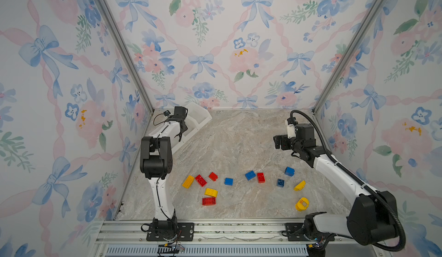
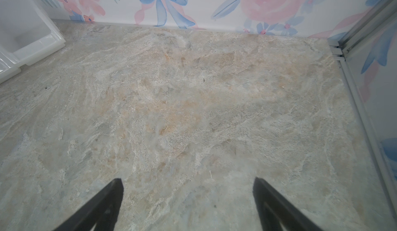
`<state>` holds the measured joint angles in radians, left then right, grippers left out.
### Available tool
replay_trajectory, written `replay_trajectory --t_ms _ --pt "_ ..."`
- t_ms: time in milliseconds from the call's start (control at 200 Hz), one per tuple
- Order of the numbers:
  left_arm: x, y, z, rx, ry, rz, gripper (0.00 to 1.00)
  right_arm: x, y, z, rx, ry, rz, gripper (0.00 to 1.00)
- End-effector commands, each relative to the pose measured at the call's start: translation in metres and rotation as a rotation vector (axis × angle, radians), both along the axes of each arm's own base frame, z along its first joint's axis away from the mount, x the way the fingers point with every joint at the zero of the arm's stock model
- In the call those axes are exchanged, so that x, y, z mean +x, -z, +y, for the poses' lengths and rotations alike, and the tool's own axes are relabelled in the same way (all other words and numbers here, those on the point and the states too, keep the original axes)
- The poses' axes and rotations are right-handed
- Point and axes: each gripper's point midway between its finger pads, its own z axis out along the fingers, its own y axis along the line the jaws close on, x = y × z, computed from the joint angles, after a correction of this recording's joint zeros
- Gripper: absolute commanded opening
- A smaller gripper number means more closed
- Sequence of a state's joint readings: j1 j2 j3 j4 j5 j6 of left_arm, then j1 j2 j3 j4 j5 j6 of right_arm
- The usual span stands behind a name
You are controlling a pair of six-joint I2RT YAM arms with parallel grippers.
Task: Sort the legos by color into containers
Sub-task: 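Drag the white bin toward the bricks with the left gripper while the right arm advances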
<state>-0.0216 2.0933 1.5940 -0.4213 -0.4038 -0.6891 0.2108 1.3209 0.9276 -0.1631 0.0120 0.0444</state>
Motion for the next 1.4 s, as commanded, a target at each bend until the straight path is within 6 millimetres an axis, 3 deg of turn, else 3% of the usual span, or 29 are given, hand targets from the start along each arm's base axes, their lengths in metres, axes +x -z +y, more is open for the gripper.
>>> replay_trajectory --t_ms 0,300,520,940,1235,1395 --pt "0.005 0.003 -0.001 -0.018 0.004 0.008 0.53 0.005 -0.010 0.003 -0.001 0.004 -0.013 0.97" --pt "0.001 0.006 -0.013 -0.029 0.034 0.020 0.31 0.006 -0.010 0.004 -0.002 0.003 -0.011 0.97" --pt "-0.004 0.008 -0.043 -0.033 0.119 0.041 0.16 0.006 -0.011 0.005 0.002 0.001 -0.015 0.97" --pt "-0.048 0.023 -0.157 -0.074 0.352 0.105 0.07 -0.003 -0.009 0.005 0.014 0.002 -0.015 0.97" --pt "-0.085 0.030 -0.237 -0.104 0.514 0.136 0.03 -0.023 -0.002 0.002 0.030 0.011 0.001 0.97" --pt "-0.108 0.041 -0.271 -0.112 0.580 0.165 0.02 -0.036 0.002 -0.002 0.031 0.024 0.012 0.97"
